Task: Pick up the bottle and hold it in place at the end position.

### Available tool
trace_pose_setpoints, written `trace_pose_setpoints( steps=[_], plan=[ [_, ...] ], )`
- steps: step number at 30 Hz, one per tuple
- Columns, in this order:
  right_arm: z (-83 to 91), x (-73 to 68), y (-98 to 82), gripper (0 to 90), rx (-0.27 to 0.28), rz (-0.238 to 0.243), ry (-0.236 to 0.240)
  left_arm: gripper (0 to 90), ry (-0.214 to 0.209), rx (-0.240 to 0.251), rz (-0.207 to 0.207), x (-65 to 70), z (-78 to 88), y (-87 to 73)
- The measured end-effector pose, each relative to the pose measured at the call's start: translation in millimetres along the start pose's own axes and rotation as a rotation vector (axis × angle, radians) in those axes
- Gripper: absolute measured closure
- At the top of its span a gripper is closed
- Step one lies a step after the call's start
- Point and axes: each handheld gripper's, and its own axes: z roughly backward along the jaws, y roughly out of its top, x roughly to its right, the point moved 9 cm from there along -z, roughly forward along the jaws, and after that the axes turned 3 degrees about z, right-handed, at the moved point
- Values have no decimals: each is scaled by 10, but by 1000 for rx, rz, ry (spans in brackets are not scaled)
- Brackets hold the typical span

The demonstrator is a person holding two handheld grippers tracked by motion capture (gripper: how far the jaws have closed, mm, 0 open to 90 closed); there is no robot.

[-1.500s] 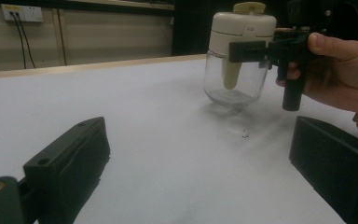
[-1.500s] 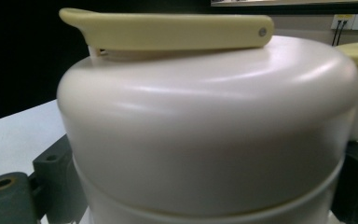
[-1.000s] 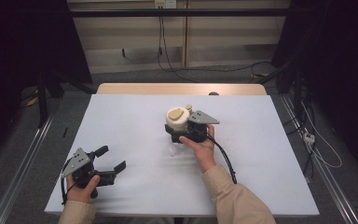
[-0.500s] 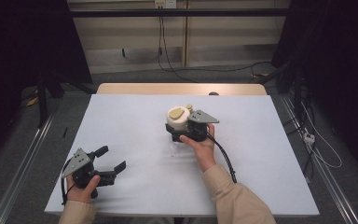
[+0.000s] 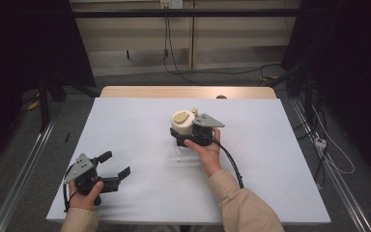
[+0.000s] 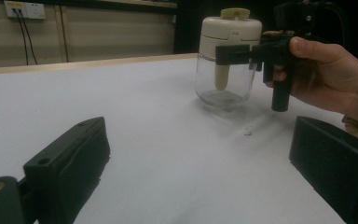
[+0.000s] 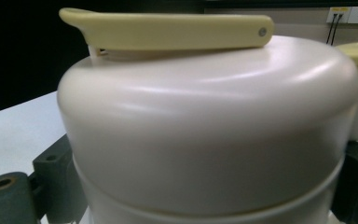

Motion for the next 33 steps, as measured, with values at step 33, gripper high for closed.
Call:
trace_pose_setpoints(
  steps=[33],
  plan=[
    [-45,4,-128,68,-27,-4,6,42,8,-3,3,-7,-6,-9]
  ],
)
